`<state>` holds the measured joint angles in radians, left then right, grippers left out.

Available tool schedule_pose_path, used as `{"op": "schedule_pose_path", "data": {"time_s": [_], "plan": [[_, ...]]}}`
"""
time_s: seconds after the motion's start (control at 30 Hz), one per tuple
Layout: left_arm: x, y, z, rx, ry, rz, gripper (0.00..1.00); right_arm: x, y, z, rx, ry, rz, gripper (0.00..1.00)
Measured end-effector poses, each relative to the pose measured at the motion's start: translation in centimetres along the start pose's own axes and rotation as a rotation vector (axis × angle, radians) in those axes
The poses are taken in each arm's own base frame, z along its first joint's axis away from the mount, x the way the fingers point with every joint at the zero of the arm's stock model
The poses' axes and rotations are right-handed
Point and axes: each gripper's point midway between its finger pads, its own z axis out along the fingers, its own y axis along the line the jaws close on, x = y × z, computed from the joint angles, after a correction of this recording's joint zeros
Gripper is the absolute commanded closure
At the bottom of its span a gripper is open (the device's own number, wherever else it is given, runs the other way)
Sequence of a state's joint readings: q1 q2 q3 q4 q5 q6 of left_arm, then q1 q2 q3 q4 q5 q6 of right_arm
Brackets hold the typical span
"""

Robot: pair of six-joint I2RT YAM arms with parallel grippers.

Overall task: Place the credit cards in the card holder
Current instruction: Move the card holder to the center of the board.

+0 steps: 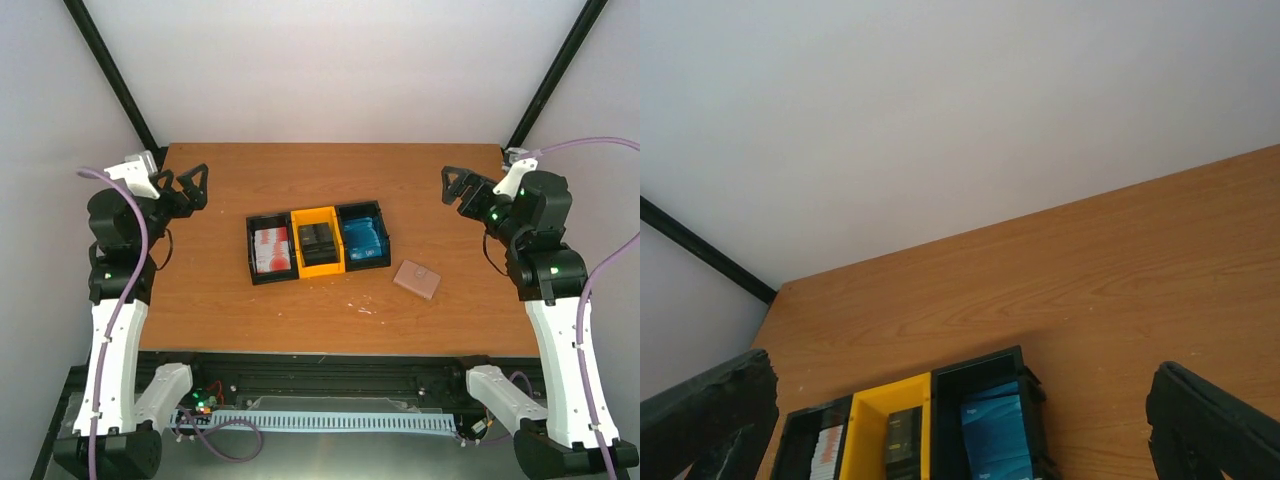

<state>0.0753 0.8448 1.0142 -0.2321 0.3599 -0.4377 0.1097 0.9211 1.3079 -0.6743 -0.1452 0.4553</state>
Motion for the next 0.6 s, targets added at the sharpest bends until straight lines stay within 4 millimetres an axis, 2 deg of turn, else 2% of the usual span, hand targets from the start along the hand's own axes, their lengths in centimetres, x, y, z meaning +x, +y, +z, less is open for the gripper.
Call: {"op": "schedule_pose_path", "data": {"time_s": [0.17,0.33,0.43,0.53,0.57,0.6], "plan": [[0.3,0.3,0.0,0.033,0.018,-0.018,0.00,1.0,-0.3,1.0,-0.039,0.026,0.033,0.00],[1.5,-0.7,0.2,0.128,0.060,-0.055,0.00,3.8,-1.0,2.9,-0.060,0.130,0.060,0.01],[3.6,-1.0,0.7,0.190,0.134,-0.091,0.00,6.5,-2.1,4.6,-0.045,0.229,0.086,0.01],[6.1,-1.0,1.1,0.215,0.218,-0.127,0.00,9.9,-4.3,6.1,0.025,0.337,0.121,0.00],[6.9,-1.1,1.1,0.220,0.244,-0.137,0.00,10.9,-5.2,6.4,0.061,0.365,0.131,0.00],[9.7,-1.9,1.1,0.250,0.329,-0.165,0.00,13.6,-7.9,6.9,0.172,0.435,0.151,0.00]]}}
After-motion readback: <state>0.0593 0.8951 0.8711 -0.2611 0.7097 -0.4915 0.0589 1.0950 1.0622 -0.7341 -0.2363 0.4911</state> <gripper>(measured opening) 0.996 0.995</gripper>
